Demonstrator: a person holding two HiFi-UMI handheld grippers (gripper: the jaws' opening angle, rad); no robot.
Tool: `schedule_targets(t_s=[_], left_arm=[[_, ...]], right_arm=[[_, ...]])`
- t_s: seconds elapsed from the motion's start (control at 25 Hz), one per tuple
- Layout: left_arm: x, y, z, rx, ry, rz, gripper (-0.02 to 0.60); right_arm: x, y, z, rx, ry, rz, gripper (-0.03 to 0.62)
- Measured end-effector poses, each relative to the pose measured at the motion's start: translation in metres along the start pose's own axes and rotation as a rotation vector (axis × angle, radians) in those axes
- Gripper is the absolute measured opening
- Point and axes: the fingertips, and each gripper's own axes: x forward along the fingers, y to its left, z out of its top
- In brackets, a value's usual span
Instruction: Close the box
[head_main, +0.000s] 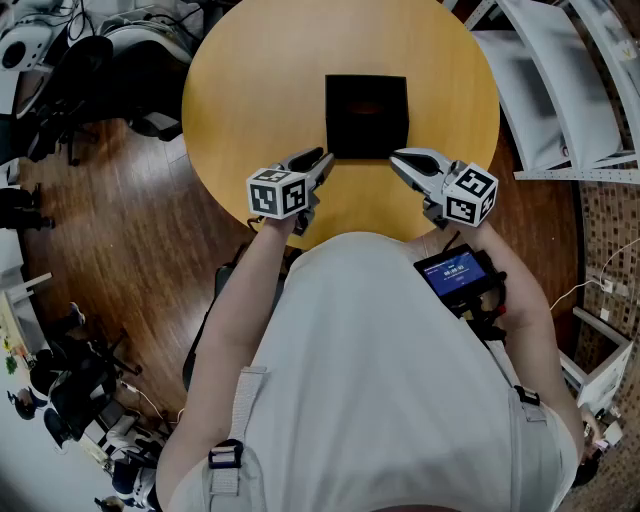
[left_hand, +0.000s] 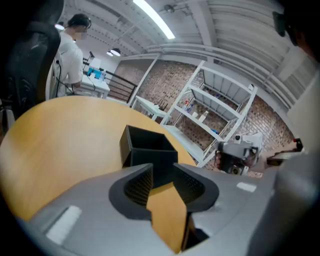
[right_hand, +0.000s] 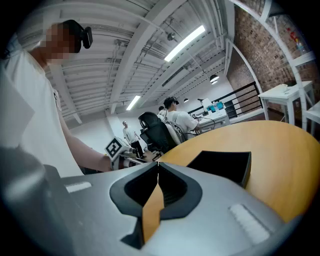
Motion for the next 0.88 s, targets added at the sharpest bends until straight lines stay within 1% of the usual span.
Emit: schedule_targets(t_s=[0.04,0.08,0.16,0.24,0.36,0.52,0.68,0.76,0.8,0.88], left_arm=[[0.006,0.012,-0.003,-0.011,0.024,0.017,0.139],[0.013,0.025,-0.006,-0.022,0.048,0.033,0.154],[0.024,0.047,-0.01,-0.048,0.092,0.053,0.169],[0.035,0.064,-0.012,-0.074,0.13,0.044,0.193],[0.054,0.078,-0.017,-0.097,0.205,-0.02,0.203],[0.076,0.083,-0.041,-0.069,0.358,-0.158,0.232],[0.091,0.092,-0.05,-0.083,0.412,-0.236,0.236],[0.095,0.093,-0.055,-0.106,0.446,-0.27,0.223],[0.097,0.091,-0.057,-0.121,0.46,-0.284,0.172],[0.098,0.082,-0.062,-0.15,0.464,-0.314,0.082]], right_arm=[[0.001,-0.001,0.0,-0.001,0.002,-0.002,0.003],[0.002,-0.003,0.0,-0.002,0.004,-0.005,0.003],[0.001,-0.006,0.0,0.001,0.007,-0.015,0.004],[-0.002,-0.012,0.001,0.009,0.006,-0.034,0.003],[-0.007,-0.019,0.001,0.032,0.007,-0.068,0.003],[-0.01,-0.021,-0.008,0.066,0.026,-0.106,0.005],[-0.018,-0.026,-0.01,0.085,0.043,-0.144,0.005],[-0.021,-0.028,-0.008,0.09,0.046,-0.163,0.004],[-0.023,-0.029,-0.007,0.09,0.047,-0.17,0.004],[-0.024,-0.029,-0.007,0.089,0.046,-0.18,0.005]])
